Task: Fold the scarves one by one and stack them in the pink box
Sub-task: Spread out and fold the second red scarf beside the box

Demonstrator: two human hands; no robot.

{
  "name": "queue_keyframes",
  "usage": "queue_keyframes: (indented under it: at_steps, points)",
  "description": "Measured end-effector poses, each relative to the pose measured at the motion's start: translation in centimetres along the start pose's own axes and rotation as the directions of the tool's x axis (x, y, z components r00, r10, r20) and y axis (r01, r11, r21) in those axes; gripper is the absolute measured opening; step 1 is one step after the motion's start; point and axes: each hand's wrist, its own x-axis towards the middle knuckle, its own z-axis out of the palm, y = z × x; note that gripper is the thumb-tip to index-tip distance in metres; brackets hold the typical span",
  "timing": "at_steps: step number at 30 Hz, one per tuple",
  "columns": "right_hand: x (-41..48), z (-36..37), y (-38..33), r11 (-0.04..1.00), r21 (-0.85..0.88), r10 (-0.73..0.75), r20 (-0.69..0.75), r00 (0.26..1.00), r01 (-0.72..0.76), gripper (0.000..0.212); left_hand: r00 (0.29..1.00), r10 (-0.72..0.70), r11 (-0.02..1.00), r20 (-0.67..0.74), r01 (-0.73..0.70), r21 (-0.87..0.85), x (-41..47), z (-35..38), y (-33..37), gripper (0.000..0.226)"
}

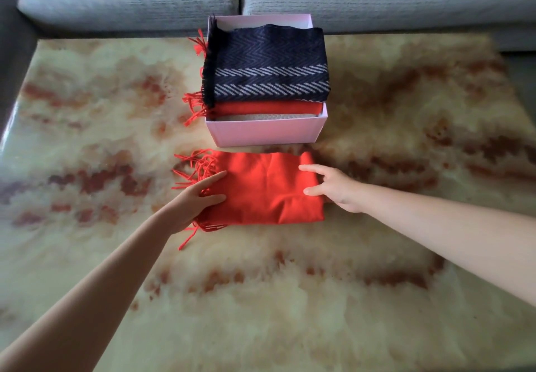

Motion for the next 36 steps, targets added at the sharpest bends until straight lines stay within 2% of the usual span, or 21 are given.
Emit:
queue_keyframes:
  at_steps: [4, 7, 10, 15, 18, 23, 27, 36]
  points:
    - [-0.1, -0.2, -0.3, 0.999, -0.047, -0.002, -0.010, 1.000, 0.002, 0.071, 1.000, 0.018, 1.000, -0.010, -0.018, -0.016, -0.4, 0.2, 0.4, 0.067]
    - [-0.9, -0.1, -0.6, 0.996, -0.084, -0.037, -0.041, 0.998, 0.034, 0.071, 0.996, 0.078, 0.992, -0.051, -0.073, 0.098, -1.2, 0.4, 0.8, 0.067]
    - [-2.4, 0.0, -1.0, 0.988, -0.140, -0.081, -0.059, 0.995, 0.072, 0.071, 0.987, 0.142, 0.983, -0.070, -0.132, 0.130, -2.9, 0.8, 1.3, 0.064]
    - [-4.9, -0.5, -3.6, 0.956, -0.211, -0.209, -0.004, 0.978, 0.204, 0.073, 0.972, 0.224, 0.964, -0.077, -0.210, 0.162, -6.8, 0.6, 4.0, 0.067]
    - [-6.4, -1.9, -7.6, 0.917, -0.209, -0.344, 0.012, 0.939, 0.339, 0.073, 0.934, 0.345, 0.929, -0.091, -0.326, 0.174, -8.6, 0.4, 8.2, 0.068]
    - [-6.1, -6.5, -16.2, 0.839, -0.260, -0.512, -0.075, 0.856, 0.479, 0.072, 0.832, 0.528, 0.848, -0.172, -0.504, 0.165, -7.5, 0.4, 16.3, 0.067]
    - [-2.5, -9.2, -19.9, 0.828, -0.317, -0.537, -0.211, 0.817, 0.462, 0.075, 0.807, 0.557, 0.829, -0.197, -0.524, 0.195, -2.3, 0.6, 20.3, 0.071]
    - [2.3, -10.2, -19.0, 0.881, -0.319, -0.447, -0.312, 0.838, 0.350, 0.072, 0.823, 0.523, 0.833, -0.221, -0.440, 0.334, 4.2, 1.5, 22.0, 0.071]
